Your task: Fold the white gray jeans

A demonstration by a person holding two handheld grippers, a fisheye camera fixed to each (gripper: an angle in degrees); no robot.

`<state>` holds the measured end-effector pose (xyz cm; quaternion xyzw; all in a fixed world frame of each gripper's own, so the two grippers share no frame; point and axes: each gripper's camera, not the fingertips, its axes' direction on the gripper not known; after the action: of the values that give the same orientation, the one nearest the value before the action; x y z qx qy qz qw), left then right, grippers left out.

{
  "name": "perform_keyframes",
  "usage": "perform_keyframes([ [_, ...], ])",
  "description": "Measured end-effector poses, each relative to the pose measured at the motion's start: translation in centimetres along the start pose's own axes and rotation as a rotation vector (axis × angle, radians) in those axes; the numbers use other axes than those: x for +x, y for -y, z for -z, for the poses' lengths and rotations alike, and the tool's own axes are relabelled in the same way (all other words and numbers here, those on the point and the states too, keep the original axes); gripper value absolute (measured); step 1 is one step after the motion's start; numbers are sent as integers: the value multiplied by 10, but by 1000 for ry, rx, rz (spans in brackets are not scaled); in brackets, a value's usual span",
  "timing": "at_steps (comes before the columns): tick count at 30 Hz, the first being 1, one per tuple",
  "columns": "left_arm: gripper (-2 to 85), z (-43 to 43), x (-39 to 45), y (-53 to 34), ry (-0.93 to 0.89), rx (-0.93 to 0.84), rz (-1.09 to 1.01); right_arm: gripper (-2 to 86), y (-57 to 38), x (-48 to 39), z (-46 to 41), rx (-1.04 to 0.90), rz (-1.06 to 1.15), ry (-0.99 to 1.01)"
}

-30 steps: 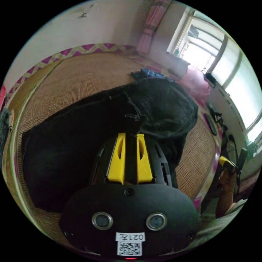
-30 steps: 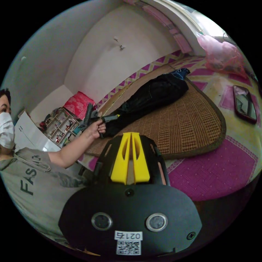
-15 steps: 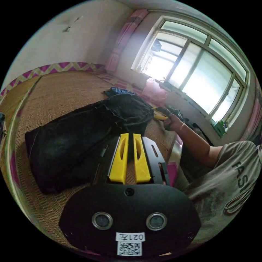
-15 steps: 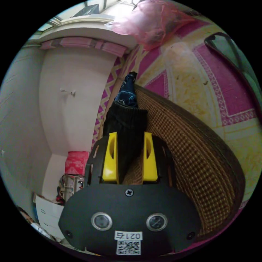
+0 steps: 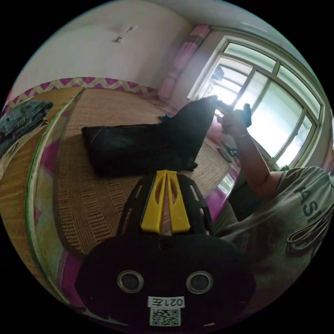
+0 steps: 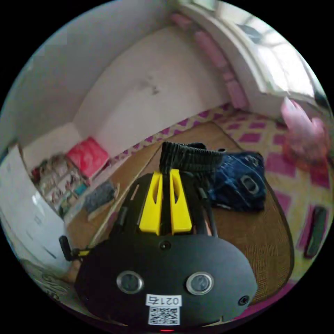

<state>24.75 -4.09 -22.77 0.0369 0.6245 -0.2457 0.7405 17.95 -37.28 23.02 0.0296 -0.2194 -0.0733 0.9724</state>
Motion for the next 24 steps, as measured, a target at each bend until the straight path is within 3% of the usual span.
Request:
perform_keyframes([
  [5, -10, 45, -50, -15, 15, 36, 113, 23, -51, -268, -130, -178, 571, -26],
  [8, -10, 69, -74, -19, 26, 49, 161, 21, -135, -353, -219, -308, 765, -48],
  [11, -10, 92, -96, -17, 40, 47, 188, 20, -212, -379, -304, -489, 870, -113],
  [16, -10, 126, -122, 4, 67, 76, 192, 21, -221, -403, -306, -375, 885, -143],
  [20, -9, 141, -153, 49, 1, 165, 222, 33, -251, -413, -342, -453, 993, -140],
  [24, -9, 147, -184, 97, -70, 215, 264, 60, -217, -393, -338, -610, 818, 82],
])
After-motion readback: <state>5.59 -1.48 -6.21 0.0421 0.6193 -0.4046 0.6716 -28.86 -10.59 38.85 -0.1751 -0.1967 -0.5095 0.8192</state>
